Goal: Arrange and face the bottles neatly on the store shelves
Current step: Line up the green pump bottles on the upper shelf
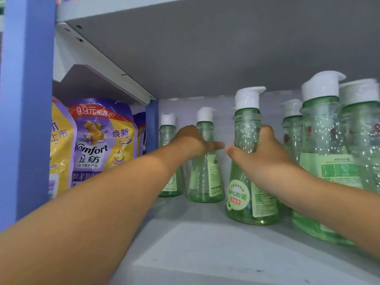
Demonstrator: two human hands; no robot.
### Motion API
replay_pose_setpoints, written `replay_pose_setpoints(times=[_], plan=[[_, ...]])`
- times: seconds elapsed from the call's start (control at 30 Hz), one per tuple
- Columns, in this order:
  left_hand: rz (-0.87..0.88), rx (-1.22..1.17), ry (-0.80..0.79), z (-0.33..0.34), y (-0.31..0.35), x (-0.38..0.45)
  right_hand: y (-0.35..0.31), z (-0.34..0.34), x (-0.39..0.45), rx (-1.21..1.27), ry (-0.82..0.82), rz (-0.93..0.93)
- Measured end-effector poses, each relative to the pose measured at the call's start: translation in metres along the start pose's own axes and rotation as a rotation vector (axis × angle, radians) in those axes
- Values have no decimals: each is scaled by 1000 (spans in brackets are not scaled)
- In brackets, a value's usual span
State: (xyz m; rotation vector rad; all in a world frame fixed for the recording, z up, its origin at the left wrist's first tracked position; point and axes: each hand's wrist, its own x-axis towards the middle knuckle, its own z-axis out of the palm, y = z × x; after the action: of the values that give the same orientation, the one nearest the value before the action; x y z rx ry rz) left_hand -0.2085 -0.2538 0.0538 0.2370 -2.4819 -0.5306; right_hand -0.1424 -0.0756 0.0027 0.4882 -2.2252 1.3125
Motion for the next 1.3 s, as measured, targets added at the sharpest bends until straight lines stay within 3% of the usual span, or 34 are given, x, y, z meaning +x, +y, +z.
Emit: replay_pose_setpoints(times=[0.37,0.5,0.7,0.77,0.83,0.9,0.97,1.03,1.07,1.13,1.17,1.23,1.3], plan=[[23,-298,-189,-9,-37,33,2,0,3,-3,-1,-9],[25,-352,-187,-4,-36,34,2,1,4,-18,-1,-9],[5,-252,-192,-1,-35,28,1,-2,4,30,-30,9],[12,-163,-114,-8,-28,11,-2,-4,4,104,-60,38],[6,-163,52,-24,-18,-15,-4,-6,2,178,-106,74],[47,-415,112,-42,-13,-37,-5,-3,3,245,-162,79],[62,-743,-55,-57,-8,-72,-10,7,9,334,-304,81],[88,-731,-191,-58,-8,-97,-16,17,17,425,-498,118],[106,-662,-178,-56,-10,-108,-21,18,19,389,-566,111],[118,-579,-25,-55,-13,-118,-34,11,25,193,-499,33],[103,-574,13,-58,-17,-119,-39,6,31,89,-373,0],[46,-597,-2,-67,-24,-117,-43,-7,53,27,-119,-5],[-7,-595,-32,-75,-30,-114,-46,-15,68,-34,-45,40]])
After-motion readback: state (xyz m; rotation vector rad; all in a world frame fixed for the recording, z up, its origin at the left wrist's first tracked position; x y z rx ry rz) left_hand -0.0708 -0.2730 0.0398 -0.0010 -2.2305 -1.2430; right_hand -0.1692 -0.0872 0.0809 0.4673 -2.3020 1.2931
